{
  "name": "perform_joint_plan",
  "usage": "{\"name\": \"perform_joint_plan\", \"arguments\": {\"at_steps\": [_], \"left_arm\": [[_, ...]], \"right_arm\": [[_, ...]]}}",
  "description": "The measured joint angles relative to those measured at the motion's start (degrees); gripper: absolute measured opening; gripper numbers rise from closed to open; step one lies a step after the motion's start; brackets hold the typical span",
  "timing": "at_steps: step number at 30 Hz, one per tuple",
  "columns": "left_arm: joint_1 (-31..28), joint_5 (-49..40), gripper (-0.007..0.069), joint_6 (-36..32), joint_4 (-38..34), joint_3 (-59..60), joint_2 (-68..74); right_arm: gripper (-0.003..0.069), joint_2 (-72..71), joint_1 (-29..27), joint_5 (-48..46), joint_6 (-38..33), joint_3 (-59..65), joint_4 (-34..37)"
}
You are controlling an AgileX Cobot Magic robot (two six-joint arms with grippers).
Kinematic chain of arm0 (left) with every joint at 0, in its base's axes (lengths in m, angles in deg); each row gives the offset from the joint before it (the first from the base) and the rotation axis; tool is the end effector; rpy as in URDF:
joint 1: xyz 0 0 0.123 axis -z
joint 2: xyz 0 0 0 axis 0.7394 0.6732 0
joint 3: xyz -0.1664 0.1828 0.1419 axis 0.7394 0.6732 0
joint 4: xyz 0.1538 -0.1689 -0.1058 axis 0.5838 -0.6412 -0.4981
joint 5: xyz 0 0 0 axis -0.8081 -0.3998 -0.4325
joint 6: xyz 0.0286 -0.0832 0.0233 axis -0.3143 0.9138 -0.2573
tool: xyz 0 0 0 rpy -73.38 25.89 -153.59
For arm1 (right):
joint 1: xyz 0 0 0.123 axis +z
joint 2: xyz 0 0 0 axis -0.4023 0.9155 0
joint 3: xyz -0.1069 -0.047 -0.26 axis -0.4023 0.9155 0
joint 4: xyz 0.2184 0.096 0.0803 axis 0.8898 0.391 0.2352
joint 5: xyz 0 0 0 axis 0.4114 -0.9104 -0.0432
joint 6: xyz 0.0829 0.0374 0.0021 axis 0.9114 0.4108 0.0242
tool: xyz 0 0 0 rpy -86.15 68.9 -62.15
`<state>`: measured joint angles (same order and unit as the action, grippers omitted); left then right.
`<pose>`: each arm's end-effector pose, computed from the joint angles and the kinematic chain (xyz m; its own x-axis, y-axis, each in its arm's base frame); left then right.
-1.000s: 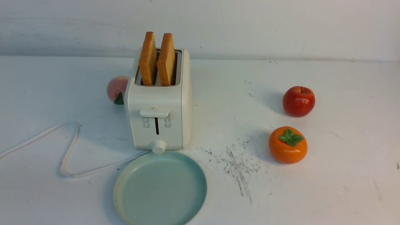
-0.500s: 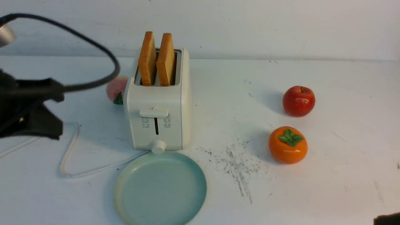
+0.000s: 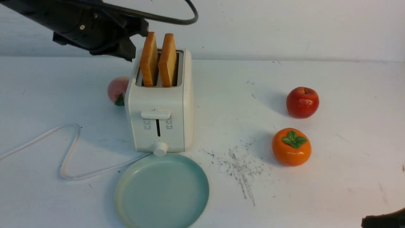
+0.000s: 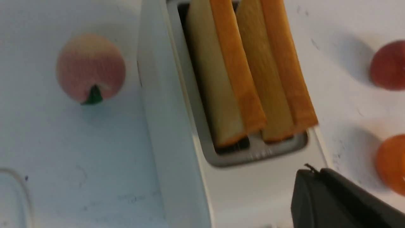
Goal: Take toasted bread from bread machine on white table place on plate.
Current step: 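Reach for a toast slice standing in the toaster with the left gripper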
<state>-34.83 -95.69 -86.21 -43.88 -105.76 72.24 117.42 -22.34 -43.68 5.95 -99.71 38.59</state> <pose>0.3632 -0.0990 0.3807 -0.7031 -0.0735 -0.7073 0.1881 0.9400 -0.2847 0.1202 0.0525 0.2901 -0.8333 0.1039 -0.5430 -0.2336 0.8240 0.5162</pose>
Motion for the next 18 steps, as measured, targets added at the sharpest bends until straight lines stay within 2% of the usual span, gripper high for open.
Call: {"name": "perform_joint_plan", "arguments": {"at_steps": [4,7,11,13,15,16,17,18], "left_arm": [[0.0,4.75,0.0139,-0.05,0.67,-1.85,3.96],[0.0,9.14,0.0313,-0.16,0.42,-2.57,7.63],[0.0,11.05,0.0433,-0.1,1.47,-2.57,10.79],[0.0,11.75,0.0442,0.04,2.77,-2.57,12.04],[0.0,11.87,0.0412,0.04,3.74,-2.57,12.8],[0.0,11.87,0.0366,0.04,4.22,-2.57,13.11],[0.0,11.87,0.0354,0.04,4.28,-2.57,13.18],[0.0,11.44,0.0232,0.09,4.77,-2.57,13.19]], "right_arm": [[-0.0009,0.0,0.0,1.0,-0.11,0.78,0.61],[-0.0008,-0.09,0.0,1.77,-0.11,1.65,0.67],[-0.0005,-0.09,0.0,2.93,-0.11,2.72,0.71],[-0.0003,-0.09,0.0,3.29,-0.11,2.95,0.71],[-0.0001,-0.09,0.0,3.78,-0.11,2.99,0.71],[-0.0001,-0.09,0.0,3.95,-0.11,2.99,0.71],[-0.0001,-0.09,0.0,3.95,-0.11,2.99,0.71],[0.0,-0.09,0.0,4.0,-0.12,2.99,0.71]]}}
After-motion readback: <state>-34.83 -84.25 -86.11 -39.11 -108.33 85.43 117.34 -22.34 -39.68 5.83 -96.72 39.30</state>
